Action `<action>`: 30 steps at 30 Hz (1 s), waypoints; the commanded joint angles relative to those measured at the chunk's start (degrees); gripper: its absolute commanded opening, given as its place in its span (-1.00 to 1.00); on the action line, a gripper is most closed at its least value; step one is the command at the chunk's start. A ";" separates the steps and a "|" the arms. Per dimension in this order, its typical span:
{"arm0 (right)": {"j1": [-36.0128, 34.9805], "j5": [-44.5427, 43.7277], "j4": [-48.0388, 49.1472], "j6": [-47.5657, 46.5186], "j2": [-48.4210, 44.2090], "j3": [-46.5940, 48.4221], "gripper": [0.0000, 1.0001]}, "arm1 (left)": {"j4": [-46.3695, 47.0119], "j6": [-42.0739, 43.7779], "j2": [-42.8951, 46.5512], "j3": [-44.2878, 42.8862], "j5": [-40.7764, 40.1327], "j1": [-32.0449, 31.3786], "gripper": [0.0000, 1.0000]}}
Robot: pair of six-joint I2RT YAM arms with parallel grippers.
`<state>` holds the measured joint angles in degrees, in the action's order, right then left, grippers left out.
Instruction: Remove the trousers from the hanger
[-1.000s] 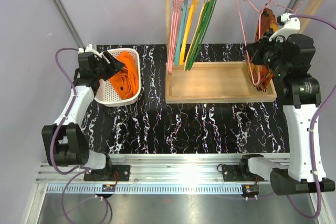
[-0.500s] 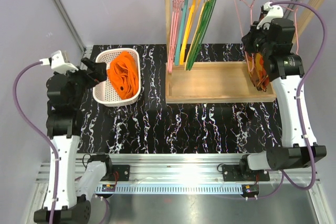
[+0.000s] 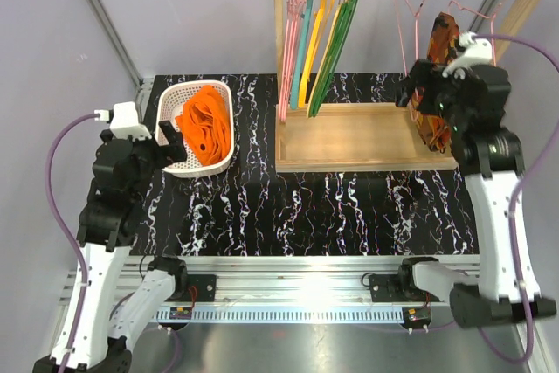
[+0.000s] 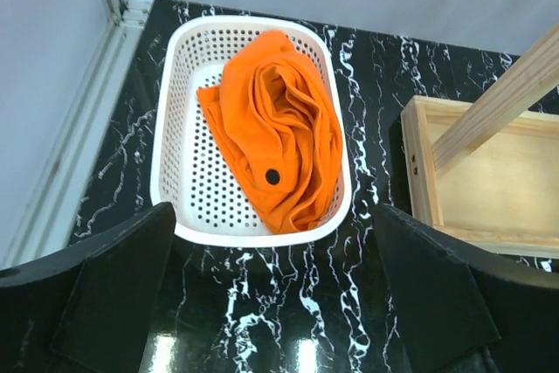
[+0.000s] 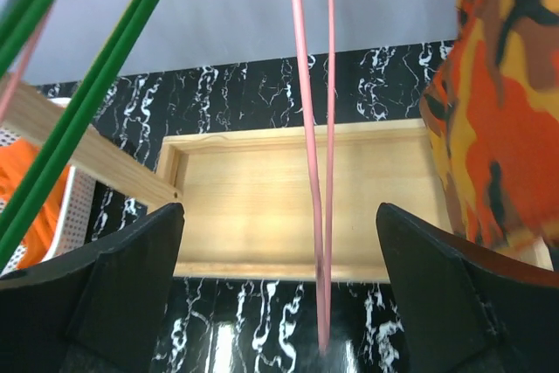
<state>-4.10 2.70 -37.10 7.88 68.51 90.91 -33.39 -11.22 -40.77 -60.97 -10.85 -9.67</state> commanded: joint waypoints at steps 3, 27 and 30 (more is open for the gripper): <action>-0.30 0.10 -1.22 4.95 -16.10 -7.13 0.99 | 3.06 2.35 3.68 1.81 -2.34 -0.70 0.98; -2.67 -6.82 -15.81 1.96 -42.14 -22.35 0.99 | -3.44 2.53 23.90 12.98 -6.90 -3.42 0.98; -2.58 -6.92 -14.76 2.31 -41.36 -22.36 0.99 | -3.00 2.70 23.99 13.16 -8.22 -3.77 0.98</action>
<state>-6.24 -2.09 -55.53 10.46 26.33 68.55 -37.87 -8.99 -17.32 -48.16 -16.34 -12.93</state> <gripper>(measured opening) 0.993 0.987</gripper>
